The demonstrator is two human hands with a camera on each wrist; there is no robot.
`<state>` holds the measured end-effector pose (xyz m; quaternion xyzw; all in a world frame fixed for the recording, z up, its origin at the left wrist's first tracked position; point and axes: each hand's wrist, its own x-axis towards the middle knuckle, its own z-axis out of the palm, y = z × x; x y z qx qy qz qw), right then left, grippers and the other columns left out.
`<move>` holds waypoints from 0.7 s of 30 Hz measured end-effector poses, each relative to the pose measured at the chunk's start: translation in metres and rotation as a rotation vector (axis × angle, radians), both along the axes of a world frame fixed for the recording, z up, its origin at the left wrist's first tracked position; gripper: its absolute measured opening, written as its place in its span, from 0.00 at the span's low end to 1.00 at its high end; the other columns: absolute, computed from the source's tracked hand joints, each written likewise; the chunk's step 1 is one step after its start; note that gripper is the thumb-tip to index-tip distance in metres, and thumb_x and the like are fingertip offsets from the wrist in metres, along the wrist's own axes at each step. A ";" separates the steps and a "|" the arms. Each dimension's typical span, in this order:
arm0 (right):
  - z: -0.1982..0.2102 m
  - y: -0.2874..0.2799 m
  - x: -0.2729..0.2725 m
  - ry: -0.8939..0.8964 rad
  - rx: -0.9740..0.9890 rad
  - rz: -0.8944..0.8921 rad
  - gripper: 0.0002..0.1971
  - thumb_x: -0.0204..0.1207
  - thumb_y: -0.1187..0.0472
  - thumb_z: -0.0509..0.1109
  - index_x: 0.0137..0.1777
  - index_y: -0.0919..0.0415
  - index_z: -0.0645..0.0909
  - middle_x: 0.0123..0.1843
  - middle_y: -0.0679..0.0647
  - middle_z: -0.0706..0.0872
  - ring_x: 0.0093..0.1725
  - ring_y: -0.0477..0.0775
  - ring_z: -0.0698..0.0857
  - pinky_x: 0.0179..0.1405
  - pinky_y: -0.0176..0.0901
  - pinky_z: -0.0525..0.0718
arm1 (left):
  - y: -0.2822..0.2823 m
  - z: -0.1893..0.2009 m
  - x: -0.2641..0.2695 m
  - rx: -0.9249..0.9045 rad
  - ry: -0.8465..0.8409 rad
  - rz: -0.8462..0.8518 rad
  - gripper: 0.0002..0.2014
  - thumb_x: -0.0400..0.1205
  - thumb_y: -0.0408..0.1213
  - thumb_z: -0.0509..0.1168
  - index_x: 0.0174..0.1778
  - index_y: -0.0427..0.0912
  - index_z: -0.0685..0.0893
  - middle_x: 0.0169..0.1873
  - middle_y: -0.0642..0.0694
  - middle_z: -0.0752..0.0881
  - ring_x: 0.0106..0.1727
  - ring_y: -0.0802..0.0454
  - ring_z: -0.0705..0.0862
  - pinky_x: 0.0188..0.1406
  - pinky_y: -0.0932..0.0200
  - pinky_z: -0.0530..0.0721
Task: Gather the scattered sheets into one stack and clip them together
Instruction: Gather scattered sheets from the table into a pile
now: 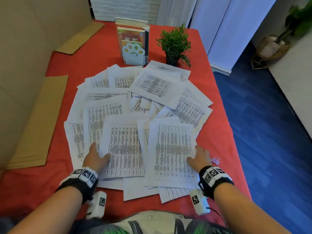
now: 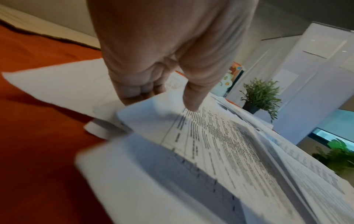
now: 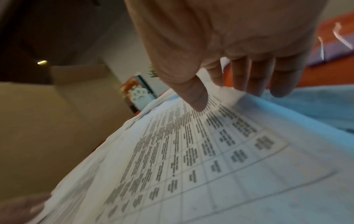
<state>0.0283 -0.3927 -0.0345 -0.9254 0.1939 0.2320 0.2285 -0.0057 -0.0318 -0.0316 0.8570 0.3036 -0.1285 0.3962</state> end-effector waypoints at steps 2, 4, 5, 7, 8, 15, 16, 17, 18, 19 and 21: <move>-0.004 0.007 0.004 0.035 0.036 -0.031 0.37 0.75 0.57 0.67 0.81 0.55 0.54 0.76 0.63 0.62 0.71 0.68 0.73 0.68 0.56 0.77 | -0.005 0.001 0.002 -0.011 -0.001 0.000 0.31 0.77 0.37 0.69 0.75 0.39 0.65 0.67 0.36 0.80 0.62 0.36 0.81 0.65 0.43 0.79; -0.007 0.016 0.006 0.008 0.120 -0.046 0.39 0.76 0.62 0.66 0.82 0.54 0.48 0.75 0.64 0.68 0.66 0.65 0.78 0.61 0.50 0.81 | -0.014 0.003 0.002 -0.012 0.036 -0.037 0.31 0.76 0.34 0.70 0.74 0.37 0.67 0.66 0.35 0.80 0.63 0.37 0.80 0.65 0.46 0.78; -0.008 0.021 0.006 0.003 0.164 -0.056 0.38 0.76 0.64 0.64 0.82 0.55 0.48 0.71 0.64 0.74 0.58 0.62 0.82 0.51 0.45 0.83 | -0.018 0.004 0.001 -0.004 0.052 -0.064 0.32 0.75 0.33 0.71 0.74 0.36 0.66 0.67 0.36 0.79 0.64 0.37 0.80 0.65 0.48 0.77; -0.012 0.026 0.007 -0.003 0.191 -0.020 0.28 0.77 0.67 0.62 0.77 0.59 0.61 0.60 0.64 0.81 0.46 0.59 0.83 0.38 0.42 0.80 | -0.022 0.006 -0.001 0.005 0.058 -0.097 0.35 0.72 0.29 0.74 0.74 0.36 0.67 0.65 0.35 0.80 0.61 0.38 0.81 0.61 0.51 0.77; -0.014 0.026 0.008 -0.016 0.171 0.024 0.18 0.76 0.66 0.61 0.67 0.62 0.71 0.57 0.64 0.82 0.46 0.60 0.81 0.40 0.43 0.80 | -0.021 0.007 -0.003 0.002 0.054 -0.111 0.35 0.70 0.28 0.75 0.72 0.36 0.68 0.63 0.36 0.81 0.57 0.39 0.82 0.57 0.52 0.78; -0.007 -0.005 0.018 -0.185 0.150 -0.111 0.06 0.77 0.65 0.62 0.43 0.67 0.79 0.39 0.60 0.81 0.40 0.59 0.80 0.28 0.40 0.71 | 0.001 0.004 -0.010 -0.034 0.027 -0.093 0.10 0.77 0.44 0.69 0.43 0.41 0.79 0.37 0.44 0.84 0.38 0.44 0.83 0.35 0.57 0.77; -0.006 -0.010 0.019 -0.197 0.152 -0.149 0.05 0.77 0.65 0.62 0.45 0.65 0.79 0.38 0.58 0.81 0.42 0.60 0.81 0.33 0.42 0.74 | 0.004 0.002 -0.010 0.000 0.035 -0.099 0.13 0.79 0.46 0.66 0.38 0.39 0.80 0.33 0.43 0.83 0.35 0.44 0.81 0.34 0.56 0.75; -0.005 -0.013 0.020 -0.204 0.160 -0.197 0.05 0.77 0.65 0.62 0.45 0.64 0.79 0.36 0.57 0.81 0.42 0.61 0.81 0.38 0.44 0.75 | 0.008 -0.001 -0.010 0.068 0.053 -0.103 0.15 0.79 0.47 0.65 0.33 0.38 0.79 0.30 0.43 0.80 0.32 0.44 0.78 0.34 0.56 0.73; -0.004 -0.014 0.021 -0.219 0.178 -0.241 0.03 0.77 0.66 0.62 0.43 0.63 0.77 0.33 0.54 0.79 0.42 0.60 0.80 0.40 0.44 0.74 | 0.011 -0.002 -0.009 0.150 0.056 -0.093 0.17 0.78 0.48 0.64 0.29 0.38 0.78 0.30 0.41 0.78 0.31 0.44 0.77 0.33 0.56 0.71; -0.002 -0.014 0.022 -0.237 0.196 -0.280 0.04 0.77 0.67 0.62 0.40 0.62 0.75 0.31 0.53 0.77 0.41 0.60 0.79 0.40 0.44 0.73 | 0.017 -0.006 -0.007 0.216 0.045 -0.066 0.19 0.76 0.49 0.65 0.25 0.40 0.76 0.31 0.38 0.79 0.30 0.43 0.77 0.32 0.57 0.72; 0.002 -0.012 0.028 -0.280 0.228 -0.341 0.05 0.77 0.69 0.61 0.40 0.64 0.74 0.32 0.53 0.76 0.42 0.59 0.77 0.41 0.44 0.71 | 0.024 -0.008 0.000 0.274 -0.024 -0.003 0.20 0.73 0.51 0.65 0.22 0.40 0.78 0.40 0.30 0.82 0.36 0.36 0.82 0.39 0.53 0.81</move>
